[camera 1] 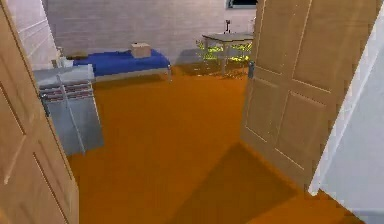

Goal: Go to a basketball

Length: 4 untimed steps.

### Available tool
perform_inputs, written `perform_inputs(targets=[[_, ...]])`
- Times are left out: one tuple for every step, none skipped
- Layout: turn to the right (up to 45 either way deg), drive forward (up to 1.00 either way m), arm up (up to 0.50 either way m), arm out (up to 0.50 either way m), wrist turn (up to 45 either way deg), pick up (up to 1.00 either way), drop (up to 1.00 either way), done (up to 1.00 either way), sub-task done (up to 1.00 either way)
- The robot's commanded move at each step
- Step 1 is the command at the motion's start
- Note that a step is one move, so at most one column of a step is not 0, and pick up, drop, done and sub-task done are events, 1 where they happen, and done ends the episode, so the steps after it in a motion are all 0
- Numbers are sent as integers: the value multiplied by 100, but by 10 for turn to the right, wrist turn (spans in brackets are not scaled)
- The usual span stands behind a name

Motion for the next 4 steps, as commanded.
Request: perform_inputs(targets=[[0, 100, 0, 0, 0, 0, 0, 0, 0], [30, 0, 0, 0, 0, 0, 0, 0, 0], [0, 100, 0, 0, 0, 0, 0, 0, 0], [180, 0, 0, 0, 0, 0, 0, 0, 0]])
